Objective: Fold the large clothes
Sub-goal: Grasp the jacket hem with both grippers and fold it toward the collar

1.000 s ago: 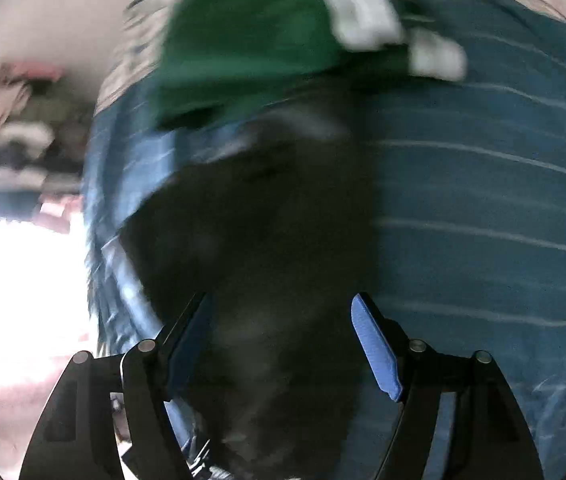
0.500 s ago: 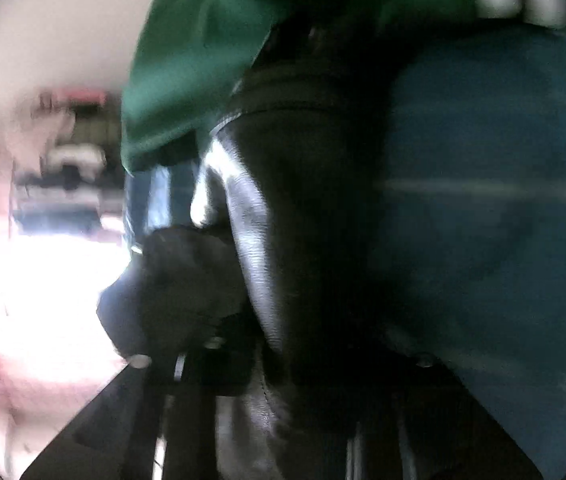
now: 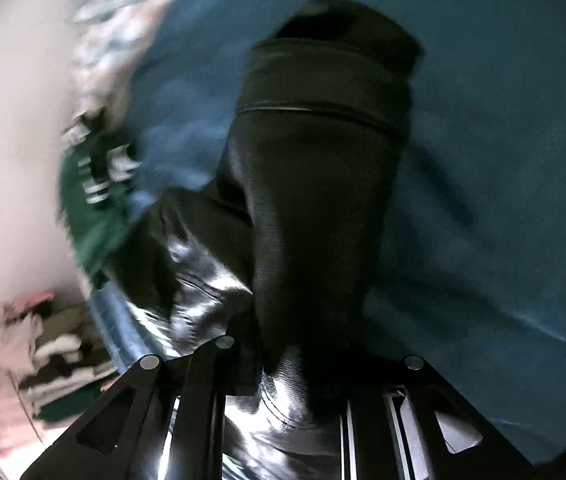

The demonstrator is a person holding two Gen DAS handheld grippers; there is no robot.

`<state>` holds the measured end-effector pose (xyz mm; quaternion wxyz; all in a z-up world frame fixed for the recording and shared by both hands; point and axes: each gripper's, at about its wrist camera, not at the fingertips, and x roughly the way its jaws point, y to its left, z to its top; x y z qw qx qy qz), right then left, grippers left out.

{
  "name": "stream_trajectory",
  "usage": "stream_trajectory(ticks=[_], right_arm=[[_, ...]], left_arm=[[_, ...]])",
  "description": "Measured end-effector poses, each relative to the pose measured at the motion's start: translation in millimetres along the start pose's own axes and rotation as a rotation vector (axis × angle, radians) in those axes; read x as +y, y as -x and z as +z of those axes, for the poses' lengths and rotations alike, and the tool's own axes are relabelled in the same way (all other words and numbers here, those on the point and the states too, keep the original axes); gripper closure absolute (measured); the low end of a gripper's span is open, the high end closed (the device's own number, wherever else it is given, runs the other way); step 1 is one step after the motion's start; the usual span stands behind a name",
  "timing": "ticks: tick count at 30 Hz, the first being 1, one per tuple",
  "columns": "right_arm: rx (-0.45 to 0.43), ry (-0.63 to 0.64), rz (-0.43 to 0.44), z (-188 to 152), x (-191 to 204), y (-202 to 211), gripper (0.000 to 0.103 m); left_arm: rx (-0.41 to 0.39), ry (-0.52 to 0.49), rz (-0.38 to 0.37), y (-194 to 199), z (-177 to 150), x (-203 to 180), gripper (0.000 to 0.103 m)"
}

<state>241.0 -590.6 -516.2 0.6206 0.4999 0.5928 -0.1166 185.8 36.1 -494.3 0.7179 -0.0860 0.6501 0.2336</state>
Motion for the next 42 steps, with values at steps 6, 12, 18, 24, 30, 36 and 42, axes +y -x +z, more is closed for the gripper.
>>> stream_trajectory(ticks=[6, 12, 18, 24, 30, 36, 42], right_arm=[[0.089, 0.026, -0.162, 13.7, -34.8, 8.9, 0.053], [-0.031, 0.265, -0.218, -0.1, 35.1, 55.8, 0.053], [0.090, 0.658, -0.134, -33.0, 167.4, -45.5, 0.083], [0.152, 0.579, -0.310, 12.2, 177.5, -148.8, 0.088], [0.164, 0.680, -0.255, -6.1, 193.4, -83.0, 0.088], [0.424, 0.790, -0.323, -72.2, 170.7, -106.7, 0.088], [0.421, 0.712, -0.398, -66.7, 148.5, -155.2, 0.089]], left_arm=[[0.002, -0.084, -0.082, -0.5, -5.6, -68.0, 0.008], [0.003, -0.173, -0.071, -22.3, 5.8, -126.9, 0.008], [0.051, -0.184, -0.035, -60.2, 12.8, -125.2, 0.008], [0.070, -0.132, -0.089, -66.1, 16.1, -104.3, 0.008], [0.048, -0.109, -0.078, -36.0, 13.2, -82.6, 0.008], [-0.007, -0.137, -0.094, 1.2, 1.4, -89.8, 0.008], [-0.011, -0.211, -0.128, 10.6, -9.1, -149.9, 0.008]])
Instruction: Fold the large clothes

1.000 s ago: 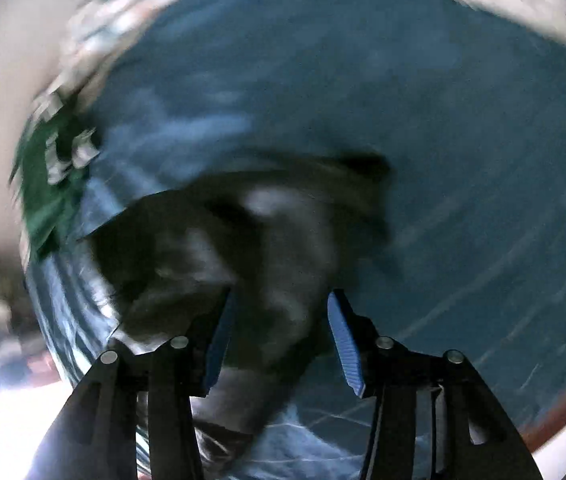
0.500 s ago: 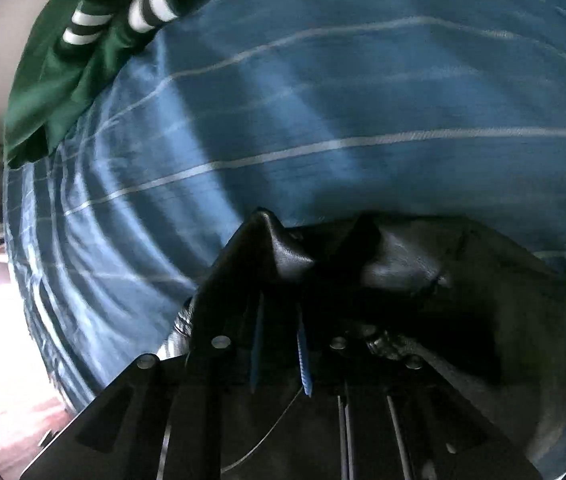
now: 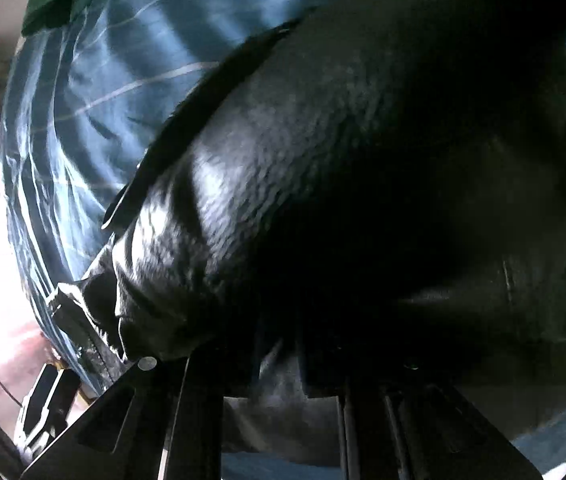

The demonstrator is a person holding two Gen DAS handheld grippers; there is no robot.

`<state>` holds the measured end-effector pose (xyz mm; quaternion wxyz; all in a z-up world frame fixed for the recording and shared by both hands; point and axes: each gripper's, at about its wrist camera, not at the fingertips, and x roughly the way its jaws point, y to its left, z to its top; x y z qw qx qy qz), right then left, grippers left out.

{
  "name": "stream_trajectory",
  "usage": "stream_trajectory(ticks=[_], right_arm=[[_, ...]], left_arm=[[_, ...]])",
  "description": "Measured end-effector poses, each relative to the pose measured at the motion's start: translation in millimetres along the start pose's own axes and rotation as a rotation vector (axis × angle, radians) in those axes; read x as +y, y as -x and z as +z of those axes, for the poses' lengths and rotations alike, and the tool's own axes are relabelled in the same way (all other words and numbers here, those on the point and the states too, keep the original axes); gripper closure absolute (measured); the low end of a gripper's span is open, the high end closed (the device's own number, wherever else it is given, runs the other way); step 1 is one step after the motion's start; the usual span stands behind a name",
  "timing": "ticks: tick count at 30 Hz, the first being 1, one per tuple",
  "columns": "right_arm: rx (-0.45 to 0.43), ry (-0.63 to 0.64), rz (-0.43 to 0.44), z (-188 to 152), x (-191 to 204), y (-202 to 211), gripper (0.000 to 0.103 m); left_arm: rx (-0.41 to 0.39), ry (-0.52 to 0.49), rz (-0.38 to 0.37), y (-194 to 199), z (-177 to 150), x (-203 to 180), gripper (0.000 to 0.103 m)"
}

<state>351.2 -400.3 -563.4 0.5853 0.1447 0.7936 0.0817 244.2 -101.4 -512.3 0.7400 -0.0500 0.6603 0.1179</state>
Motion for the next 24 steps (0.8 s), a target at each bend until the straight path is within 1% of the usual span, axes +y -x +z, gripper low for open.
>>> stream_trajectory(ticks=[2, 3, 4, 5, 6, 7, 8, 9, 10, 11, 12, 13, 14, 16, 18, 20, 22, 24], right_arm=[[-0.026, -0.004, 0.067, -5.3, -6.1, 12.7, 0.088], [-0.045, -0.019, 0.140, -11.2, -14.9, 25.2, 0.084], [-0.064, -0.044, 0.197, -17.3, -24.9, 38.3, 0.079], [-0.105, -0.092, 0.247, -27.4, -42.0, 57.0, 0.075], [-0.160, -0.137, 0.276, -39.5, -62.4, 76.6, 0.064], [-0.200, -0.172, 0.284, -49.9, -78.9, 89.1, 0.056], [-0.252, -0.224, 0.282, -63.4, -102.6, 104.8, 0.051], [-0.287, -0.267, 0.275, -73.6, -124.0, 116.2, 0.046], [-0.324, -0.325, 0.265, -85.7, -151.5, 124.6, 0.045], [-0.334, -0.355, 0.262, -92.1, -167.7, 127.6, 0.045], [-0.334, -0.397, 0.273, -96.5, -188.3, 125.4, 0.045], [-0.332, -0.432, 0.296, -100.1, -204.8, 121.2, 0.045], [-0.331, -0.462, 0.352, -100.4, -222.1, 115.1, 0.045], [-0.344, -0.474, 0.443, -95.5, -239.1, 101.3, 0.041], [-0.358, -0.478, 0.550, -92.5, -253.5, 91.0, 0.040], [-0.377, -0.467, 0.637, -84.1, -259.3, 76.4, 0.040], [-0.385, -0.439, 0.729, -73.1, -257.9, 66.4, 0.038], [-0.407, -0.413, 0.769, -62.5, -248.5, 60.7, 0.038]], left_arm=[[-0.003, -0.030, -0.016, 2.9, -0.3, -21.2, 0.008], [-0.002, -0.044, -0.023, 3.7, 2.4, -31.4, 0.008], [-0.008, -0.059, -0.032, 3.5, 5.1, -42.1, 0.008], [-0.021, -0.072, -0.036, 3.1, 8.6, -52.9, 0.008], [-0.033, -0.092, -0.030, -1.4, 14.7, -65.8, 0.008], [-0.034, -0.099, -0.020, -8.6, 21.0, -74.5, 0.008], [-0.034, -0.097, -0.019, -16.8, 27.7, -80.5, 0.008], [-0.034, -0.093, -0.018, -28.3, 35.8, -84.6, 0.008], [-0.008, -0.088, -0.006, -48.4, 45.7, -88.1, 0.008], [0.023, -0.075, -0.019, -63.1, 50.9, -88.1, 0.007], [0.036, -0.063, -0.026, -71.3, 53.9, -85.8, 0.001], [0.032, -0.054, -0.033, -73.1, 55.5, -81.9, 0.000], [0.031, -0.057, -0.042, -70.4, 54.4, -79.5, 0.000], [0.014, -0.064, -0.040, -54.5, 46.3, -72.7, 0.000], [-0.002, -0.071, -0.043, -38.8, 36.3, -69.2, 0.000], [-0.005, -0.075, -0.065, -25.9, 22.3, -68.9, 0.000], [0.001, -0.098, -0.071, -27.3, 12.7, -74.9, 0.000], [0.020, -0.134, -0.025, -45.1, 4.4, -83.4, 0.000]])
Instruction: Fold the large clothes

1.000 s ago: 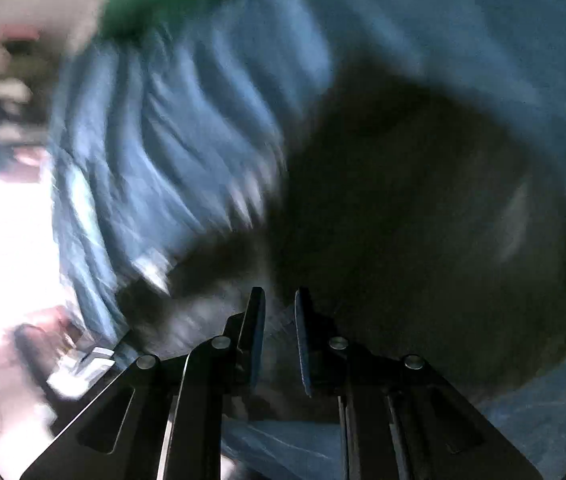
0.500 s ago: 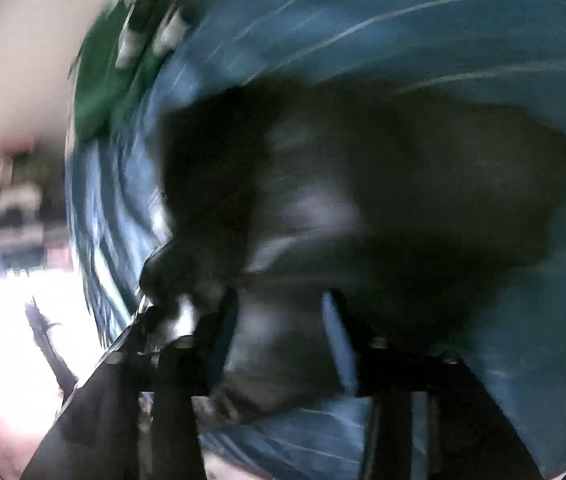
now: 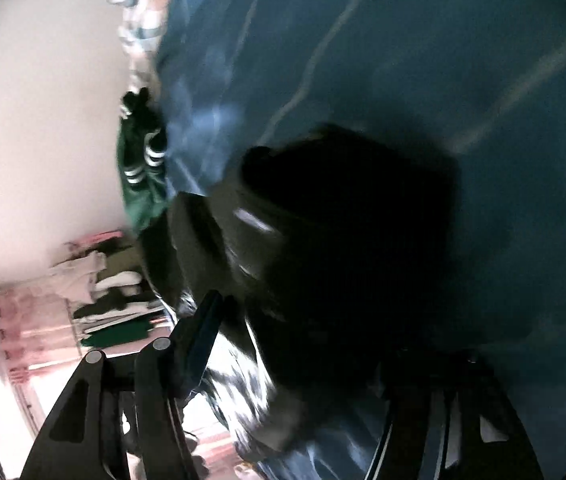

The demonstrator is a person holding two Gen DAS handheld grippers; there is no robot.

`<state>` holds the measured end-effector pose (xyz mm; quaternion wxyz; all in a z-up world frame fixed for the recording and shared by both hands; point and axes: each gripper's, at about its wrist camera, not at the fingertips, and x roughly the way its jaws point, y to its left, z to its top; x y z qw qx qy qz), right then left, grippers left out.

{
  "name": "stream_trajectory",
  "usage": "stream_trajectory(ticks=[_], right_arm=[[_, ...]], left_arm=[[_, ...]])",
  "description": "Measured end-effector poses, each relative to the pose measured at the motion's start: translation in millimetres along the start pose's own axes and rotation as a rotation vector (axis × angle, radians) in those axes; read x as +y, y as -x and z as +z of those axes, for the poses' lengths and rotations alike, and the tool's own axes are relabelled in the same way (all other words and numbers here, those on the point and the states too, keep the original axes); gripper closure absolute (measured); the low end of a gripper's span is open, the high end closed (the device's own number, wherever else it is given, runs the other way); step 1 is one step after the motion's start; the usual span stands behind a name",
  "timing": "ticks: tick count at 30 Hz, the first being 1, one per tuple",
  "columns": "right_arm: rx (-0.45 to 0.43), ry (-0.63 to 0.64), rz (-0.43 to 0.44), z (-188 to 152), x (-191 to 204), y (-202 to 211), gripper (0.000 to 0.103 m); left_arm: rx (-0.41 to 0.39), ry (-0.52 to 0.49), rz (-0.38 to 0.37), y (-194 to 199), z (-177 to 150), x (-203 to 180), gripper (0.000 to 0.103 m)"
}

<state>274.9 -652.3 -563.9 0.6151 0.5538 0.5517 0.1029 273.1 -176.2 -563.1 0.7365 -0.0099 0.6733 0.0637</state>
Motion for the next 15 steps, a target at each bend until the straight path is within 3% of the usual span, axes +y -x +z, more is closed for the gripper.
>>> stream_trajectory(ticks=[5, 6, 7, 8, 15], right_arm=[[-0.004, 0.069, 0.031, 4.9, 11.7, -25.7, 0.036], [-0.010, 0.070, 0.038, 6.3, 12.1, -29.8, 0.040], [-0.032, 0.068, 0.034, 6.6, 14.4, -31.6, 0.068], [-0.054, 0.069, 0.016, 6.2, 15.4, -29.8, 0.081], [-0.198, 0.070, 0.096, -18.9, 73.5, 5.4, 0.088]], left_arm=[[-0.006, 0.028, -0.034, -18.7, -3.9, 4.3, 0.000], [-0.016, 0.021, -0.034, -18.9, -4.4, 5.5, 0.000], [-0.030, 0.016, -0.035, -18.4, -6.9, 5.7, 0.000], [-0.039, 0.013, -0.036, -18.5, -10.3, 4.8, 0.000], [-0.060, -0.038, -0.070, -25.0, 11.0, -14.1, 0.000]])
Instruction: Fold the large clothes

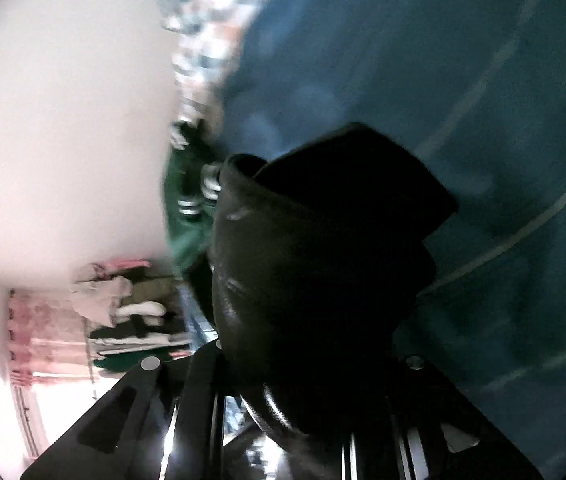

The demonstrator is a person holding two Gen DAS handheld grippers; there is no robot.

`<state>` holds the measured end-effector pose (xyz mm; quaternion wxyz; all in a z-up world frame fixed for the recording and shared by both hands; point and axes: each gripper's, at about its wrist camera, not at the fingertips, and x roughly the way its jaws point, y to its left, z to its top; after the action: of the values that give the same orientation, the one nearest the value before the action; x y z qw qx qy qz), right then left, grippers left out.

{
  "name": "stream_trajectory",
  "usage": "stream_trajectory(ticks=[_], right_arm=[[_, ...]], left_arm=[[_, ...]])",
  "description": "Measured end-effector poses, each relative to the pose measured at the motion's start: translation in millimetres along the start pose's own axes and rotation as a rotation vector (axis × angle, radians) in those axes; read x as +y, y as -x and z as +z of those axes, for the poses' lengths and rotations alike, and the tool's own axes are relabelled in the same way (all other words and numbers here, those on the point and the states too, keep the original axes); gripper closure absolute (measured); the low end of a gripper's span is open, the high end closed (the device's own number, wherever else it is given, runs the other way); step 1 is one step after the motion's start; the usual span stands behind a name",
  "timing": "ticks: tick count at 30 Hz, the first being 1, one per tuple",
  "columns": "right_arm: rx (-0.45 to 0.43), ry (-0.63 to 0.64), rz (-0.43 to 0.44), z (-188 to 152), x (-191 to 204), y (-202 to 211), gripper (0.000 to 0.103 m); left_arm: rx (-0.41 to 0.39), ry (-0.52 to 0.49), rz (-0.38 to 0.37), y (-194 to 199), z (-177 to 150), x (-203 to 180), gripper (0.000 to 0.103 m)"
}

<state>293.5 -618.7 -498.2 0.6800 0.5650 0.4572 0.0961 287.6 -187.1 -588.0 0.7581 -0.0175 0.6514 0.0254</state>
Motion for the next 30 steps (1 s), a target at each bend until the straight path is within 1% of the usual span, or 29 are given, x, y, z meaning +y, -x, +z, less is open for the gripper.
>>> stream_trajectory(ticks=[3, 5, 6, 8, 9, 10, 12, 14, 15, 18, 20, 21, 22, 24, 27, 28, 30], right_arm=[[-0.034, 0.055, 0.032, -3.8, 41.7, 10.4, 0.088], [-0.047, 0.118, 0.035, -2.9, 68.9, 14.0, 0.088], [-0.056, 0.159, 0.024, -2.7, 83.4, 15.6, 0.088], [-0.041, 0.219, 0.026, -2.7, 105.0, 14.4, 0.088], [-0.038, 0.254, 0.009, -5.3, 116.5, 13.9, 0.088], [-0.011, 0.289, 0.013, -8.4, 130.0, 7.3, 0.088], [0.029, 0.342, 0.004, -19.8, 153.1, -2.1, 0.088], [0.089, 0.377, 0.020, -35.4, 171.2, -15.6, 0.088], [0.128, 0.396, 0.022, -48.0, 179.8, -24.2, 0.088], [0.273, 0.467, 0.022, -99.3, 199.7, -62.9, 0.088], [0.374, 0.484, 0.004, -136.5, 198.2, -94.5, 0.088], [0.419, 0.485, -0.008, -153.5, 192.1, -108.2, 0.088], [0.454, 0.493, -0.024, -169.0, 187.4, -119.4, 0.088], [0.530, 0.523, -0.088, -206.4, 173.2, -149.3, 0.088], [0.636, 0.553, -0.220, -249.6, 140.6, -194.0, 0.086], [0.658, 0.566, -0.254, -257.6, 133.0, -203.2, 0.084], [0.701, 0.591, -0.329, -271.3, 119.7, -221.7, 0.084]], left_arm=[[-0.021, -0.031, -0.062, -6.1, 20.3, -18.9, 0.000], [-0.035, -0.063, -0.107, -11.4, 39.4, -35.9, 0.000], [-0.040, -0.075, -0.132, -14.5, 49.5, -43.8, 0.000], [-0.045, -0.083, -0.174, -17.9, 66.1, -53.0, 0.000], [-0.040, -0.077, -0.188, -17.1, 72.1, -53.0, 0.000], [-0.034, -0.061, -0.197, -14.3, 74.4, -50.8, 0.000], [-0.054, 0.012, -0.219, 3.2, 72.7, -26.5, 0.000], [-0.064, 0.120, -0.224, 26.3, 58.9, 17.9, 0.000], [-0.069, 0.158, -0.218, 34.0, 50.9, 37.4, 0.000], [-0.069, 0.314, -0.147, 61.3, 11.9, 119.4, 0.000], [-0.072, 0.406, -0.104, 76.3, -16.6, 158.7, 0.000], [-0.076, 0.443, -0.078, 81.6, -27.3, 171.7, 0.000], [-0.081, 0.474, -0.042, 89.1, -43.1, 192.4, 0.000], [-0.086, 0.503, 0.029, 101.9, -63.1, 221.5, 0.000], [-0.099, 0.537, 0.121, 113.6, -82.0, 240.1, 0.000], [-0.104, 0.547, 0.138, 118.2, -88.8, 245.1, 0.000], [-0.115, 0.565, 0.145, 119.3, -91.9, 254.8, 0.000]])
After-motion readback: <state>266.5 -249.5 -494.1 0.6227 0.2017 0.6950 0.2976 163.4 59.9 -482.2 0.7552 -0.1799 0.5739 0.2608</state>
